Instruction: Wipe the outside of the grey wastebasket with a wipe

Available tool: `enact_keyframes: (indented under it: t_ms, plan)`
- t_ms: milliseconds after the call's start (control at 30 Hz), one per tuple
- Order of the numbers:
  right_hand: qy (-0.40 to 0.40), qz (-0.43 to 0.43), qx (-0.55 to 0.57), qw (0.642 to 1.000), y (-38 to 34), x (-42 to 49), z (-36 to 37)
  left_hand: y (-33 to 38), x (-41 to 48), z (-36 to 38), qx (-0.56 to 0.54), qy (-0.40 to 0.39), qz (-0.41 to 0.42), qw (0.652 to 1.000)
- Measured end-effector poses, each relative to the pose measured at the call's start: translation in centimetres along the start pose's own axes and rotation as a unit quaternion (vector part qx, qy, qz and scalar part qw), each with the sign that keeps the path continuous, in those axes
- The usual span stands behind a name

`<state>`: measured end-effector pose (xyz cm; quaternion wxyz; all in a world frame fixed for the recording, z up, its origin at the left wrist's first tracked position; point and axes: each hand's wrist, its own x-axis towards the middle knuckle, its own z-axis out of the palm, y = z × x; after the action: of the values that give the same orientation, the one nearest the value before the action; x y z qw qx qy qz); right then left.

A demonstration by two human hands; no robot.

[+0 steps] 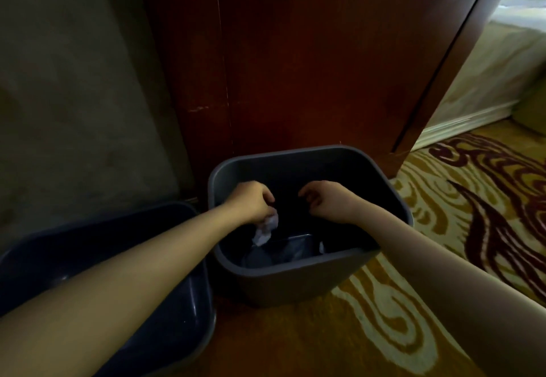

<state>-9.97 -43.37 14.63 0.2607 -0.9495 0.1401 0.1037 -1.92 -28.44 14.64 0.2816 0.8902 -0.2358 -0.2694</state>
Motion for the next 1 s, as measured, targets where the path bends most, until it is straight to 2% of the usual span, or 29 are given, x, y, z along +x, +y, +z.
enact_keyframes:
  t_ms: [67,133,167,200,233,267,333,400,433,567,667,867,1000]
  plan:
    - [0.035,0.009,-0.07,0.997,0.6,0.0,-0.8,-0.1,-0.2,-0.9,0.119,0.062,0.049,0.99]
    - [0.157,0.003,-0.158,0.975,1.4,-0.9,-2.1,-1.1,-1.2,-2.2,0.159,0.185,0.117,0.963]
    - [0.232,0.012,-0.202,0.951,1.9,-1.7,-2.9,-2.0,-1.8,-2.8,0.182,0.243,0.131,0.944]
    - [0.288,0.039,-0.24,0.926,2.6,-2.6,-3.5,-2.9,-2.4,-3.3,0.213,0.274,0.115,0.931]
    - [0.315,0.081,-0.267,0.907,3.4,-3.5,-4.1,-3.7,-3.0,-3.6,0.236,0.274,0.078,0.929]
    - [0.306,0.133,-0.277,0.901,4.2,-4.4,-4.8,-4.3,-3.5,-3.9,0.228,0.249,0.04,0.94]
    - [0.233,0.209,-0.215,0.925,5.4,-5.4,-5.5,-4.5,-4.1,-4.1,0.115,0.174,-0.01,0.978]
    - [0.163,0.219,-0.122,0.954,5.8,-5.6,-5.5,-4.1,-4.3,-3.9,0.043,0.148,-0.035,0.987]
    - [0.163,0.203,-0.101,0.96,5.8,-5.5,-5.3,-3.9,-4.5,-3.8,0.037,0.156,-0.044,0.986]
    - [0.228,0.184,-0.04,0.955,5.3,-5.0,-4.6,-3.4,-5.8,-3.5,0.027,0.176,-0.093,0.98]
    - [0.221,0.198,-0.021,0.955,5.0,-5.0,-4.6,-3.1,-6.9,-3.6,0.008,0.171,-0.117,0.978]
    - [0.074,0.218,-0.122,0.966,1.4,-7.3,-6.9,0.3,-9.7,-6.6,0.069,0.093,-0.168,0.979]
    - [-0.022,0.199,-0.087,0.976,-4.2,-10.3,-11.8,5.5,-14.1,-11.1,0.129,0.023,-0.183,0.974]
